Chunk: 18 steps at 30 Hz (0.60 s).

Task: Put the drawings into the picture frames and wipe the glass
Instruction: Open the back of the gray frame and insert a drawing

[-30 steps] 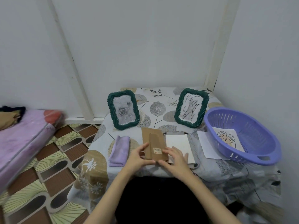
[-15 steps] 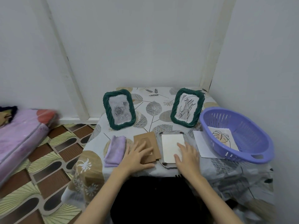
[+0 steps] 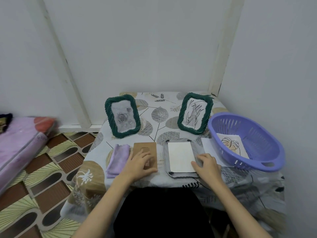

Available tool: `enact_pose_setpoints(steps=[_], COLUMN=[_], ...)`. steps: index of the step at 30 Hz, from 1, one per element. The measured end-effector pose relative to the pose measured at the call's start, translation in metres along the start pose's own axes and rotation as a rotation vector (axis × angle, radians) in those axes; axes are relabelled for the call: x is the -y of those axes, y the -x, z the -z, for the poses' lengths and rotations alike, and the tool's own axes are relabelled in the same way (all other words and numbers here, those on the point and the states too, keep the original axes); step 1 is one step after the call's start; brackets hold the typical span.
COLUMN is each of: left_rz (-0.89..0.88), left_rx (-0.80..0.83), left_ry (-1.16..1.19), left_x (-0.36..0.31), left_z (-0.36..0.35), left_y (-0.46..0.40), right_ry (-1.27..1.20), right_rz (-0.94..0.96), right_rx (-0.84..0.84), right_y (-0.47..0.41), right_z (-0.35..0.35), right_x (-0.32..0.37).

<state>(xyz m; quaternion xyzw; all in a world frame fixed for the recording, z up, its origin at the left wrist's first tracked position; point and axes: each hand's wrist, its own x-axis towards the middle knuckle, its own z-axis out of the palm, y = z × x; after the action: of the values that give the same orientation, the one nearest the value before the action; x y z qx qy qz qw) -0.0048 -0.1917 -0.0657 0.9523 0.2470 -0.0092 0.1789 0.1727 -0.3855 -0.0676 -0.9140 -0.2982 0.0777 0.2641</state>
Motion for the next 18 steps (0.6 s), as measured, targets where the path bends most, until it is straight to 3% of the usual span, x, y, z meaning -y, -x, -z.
enact_pose_setpoints(steps=[5, 11, 18], left_rz=[0.006, 0.02, 0.031], left_rx=[-0.042, -0.072, -0.054], left_ry=[0.142, -0.049, -0.017], left_x=[-0.042, -0.043, -0.037], left_z=[-0.022, -0.023, -0.018], left_y=[-0.017, -0.016, -0.013], right_ry=[-0.004, -0.044, -0.027], right_rz=[-0.061, -0.111, -0.262], right_rx=[-0.024, -0.052, -0.07], right_y=[-0.002, -0.005, -0.009], right_z=[-0.002, -0.003, -0.004], right_x=[0.006, 0.013, 0.022])
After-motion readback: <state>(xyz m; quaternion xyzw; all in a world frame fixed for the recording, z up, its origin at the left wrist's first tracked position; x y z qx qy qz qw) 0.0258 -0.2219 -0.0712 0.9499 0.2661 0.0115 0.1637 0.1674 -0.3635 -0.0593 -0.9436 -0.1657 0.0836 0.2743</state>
